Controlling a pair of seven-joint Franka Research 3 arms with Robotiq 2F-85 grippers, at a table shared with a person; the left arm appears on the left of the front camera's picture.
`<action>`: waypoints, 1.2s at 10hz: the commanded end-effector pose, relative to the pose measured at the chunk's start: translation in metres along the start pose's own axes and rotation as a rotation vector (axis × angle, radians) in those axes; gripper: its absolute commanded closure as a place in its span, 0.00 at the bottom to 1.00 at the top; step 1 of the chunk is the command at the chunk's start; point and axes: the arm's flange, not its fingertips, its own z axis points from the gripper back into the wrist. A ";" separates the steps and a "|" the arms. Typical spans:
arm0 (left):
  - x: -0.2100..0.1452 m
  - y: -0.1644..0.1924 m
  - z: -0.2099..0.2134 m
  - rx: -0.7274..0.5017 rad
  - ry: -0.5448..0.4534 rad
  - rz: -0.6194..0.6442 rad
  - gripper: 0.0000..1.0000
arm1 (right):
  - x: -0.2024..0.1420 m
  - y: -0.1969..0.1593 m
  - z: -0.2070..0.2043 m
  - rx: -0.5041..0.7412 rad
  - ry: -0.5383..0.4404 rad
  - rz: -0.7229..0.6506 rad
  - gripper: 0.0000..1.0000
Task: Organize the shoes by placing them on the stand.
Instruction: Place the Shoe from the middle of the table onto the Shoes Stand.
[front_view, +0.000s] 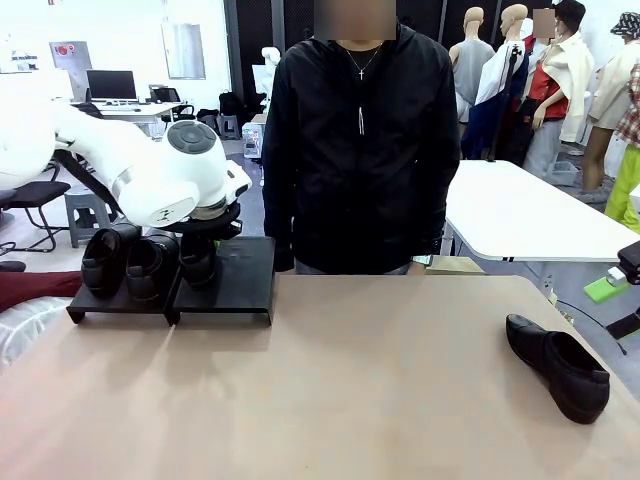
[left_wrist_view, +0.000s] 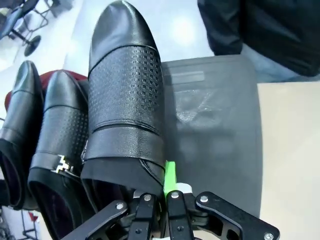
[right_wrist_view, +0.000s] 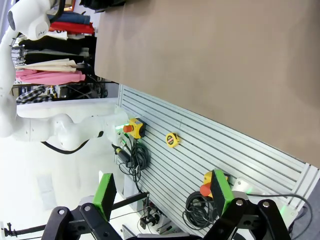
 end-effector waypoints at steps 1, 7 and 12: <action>0.002 -0.014 -0.004 0.037 0.018 -0.001 1.00 | 0.000 -0.002 0.003 0.002 0.003 0.028 0.00; -0.002 -0.011 -0.012 0.051 0.050 0.006 0.00 | 0.000 -0.002 0.003 0.002 0.003 0.028 0.00; -0.013 0.022 0.053 -0.188 0.054 -0.175 0.00 | 0.000 -0.002 0.003 0.002 0.003 0.028 0.00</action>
